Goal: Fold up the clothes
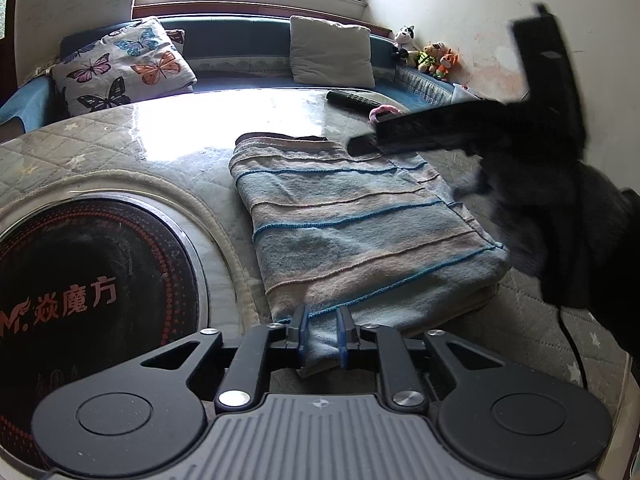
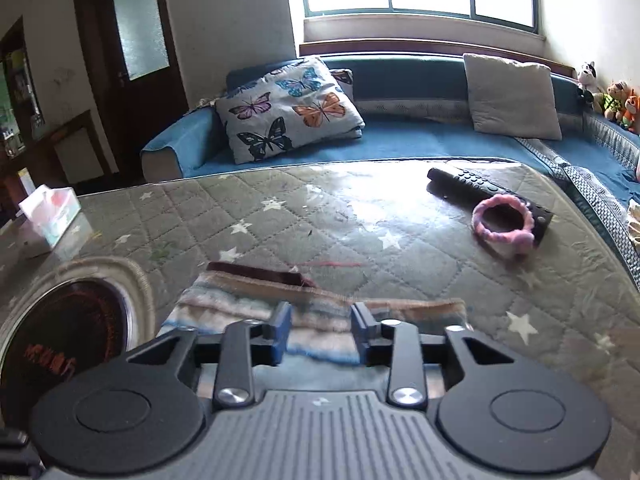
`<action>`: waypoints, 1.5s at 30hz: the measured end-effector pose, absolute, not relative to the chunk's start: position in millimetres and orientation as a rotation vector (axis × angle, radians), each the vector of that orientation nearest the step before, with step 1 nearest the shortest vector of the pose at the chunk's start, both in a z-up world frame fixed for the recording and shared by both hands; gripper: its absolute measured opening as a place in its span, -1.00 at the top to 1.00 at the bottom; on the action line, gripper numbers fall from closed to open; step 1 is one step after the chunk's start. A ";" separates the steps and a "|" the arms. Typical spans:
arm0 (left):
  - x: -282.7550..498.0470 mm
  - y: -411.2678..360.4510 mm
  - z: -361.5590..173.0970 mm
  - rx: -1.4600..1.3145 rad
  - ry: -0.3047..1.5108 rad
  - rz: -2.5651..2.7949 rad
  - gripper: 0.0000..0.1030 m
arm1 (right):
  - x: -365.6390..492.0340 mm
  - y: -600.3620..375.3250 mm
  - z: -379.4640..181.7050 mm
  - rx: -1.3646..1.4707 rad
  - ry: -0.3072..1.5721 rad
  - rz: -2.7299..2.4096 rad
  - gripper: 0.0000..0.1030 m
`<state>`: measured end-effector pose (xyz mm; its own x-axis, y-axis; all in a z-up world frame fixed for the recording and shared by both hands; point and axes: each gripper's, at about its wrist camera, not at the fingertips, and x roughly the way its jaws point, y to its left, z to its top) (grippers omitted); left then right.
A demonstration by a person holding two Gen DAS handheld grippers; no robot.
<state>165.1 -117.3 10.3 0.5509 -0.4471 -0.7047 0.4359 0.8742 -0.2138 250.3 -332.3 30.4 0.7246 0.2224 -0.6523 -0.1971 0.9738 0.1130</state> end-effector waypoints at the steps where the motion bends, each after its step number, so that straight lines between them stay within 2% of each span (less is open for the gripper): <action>1: 164.0 -117.8 11.1 -0.017 0.836 -0.522 0.51 | 242.8 -333.1 31.0 0.032 0.726 0.239 0.30; 3: 160.5 -119.0 13.9 -0.018 0.830 -0.522 0.28 | 227.6 -334.3 31.9 0.021 0.728 0.254 0.19; 10: 148.4 -117.2 18.8 -0.010 0.819 -0.495 -0.01 | 168.8 -329.9 23.1 -0.053 0.734 0.281 0.03; 13: 143.4 -114.6 20.0 -0.009 0.817 -0.479 -0.13 | 149.0 -325.0 21.6 -0.107 0.718 0.289 -0.12; 15: 139.5 -112.5 21.5 -0.008 0.810 -0.470 -0.30 | 135.8 -321.8 20.6 -0.143 0.708 0.294 -0.18; 24: 121.1 -104.2 28.7 -0.004 0.769 -0.438 -0.81 | 85.7 -309.6 16.7 -0.242 0.667 0.300 -0.47; 30: 107.2 -99.2 31.1 -0.001 0.745 -0.425 -0.98 | 68.8 -311.5 15.0 -0.207 0.661 0.262 -0.65; 34: 96.9 -95.1 31.7 0.004 0.722 -0.410 -1.00 | 59.0 -313.1 13.5 -0.177 0.666 0.234 -0.76; 38: 88.1 -89.0 32.4 -0.003 0.692 -0.394 -1.00 | 50.5 -312.4 11.8 -0.167 0.668 0.193 -0.97; 45: 78.2 -81.0 28.3 -0.026 0.699 -0.380 -1.00 | 41.6 -313.4 11.1 -0.143 0.675 0.136 -1.00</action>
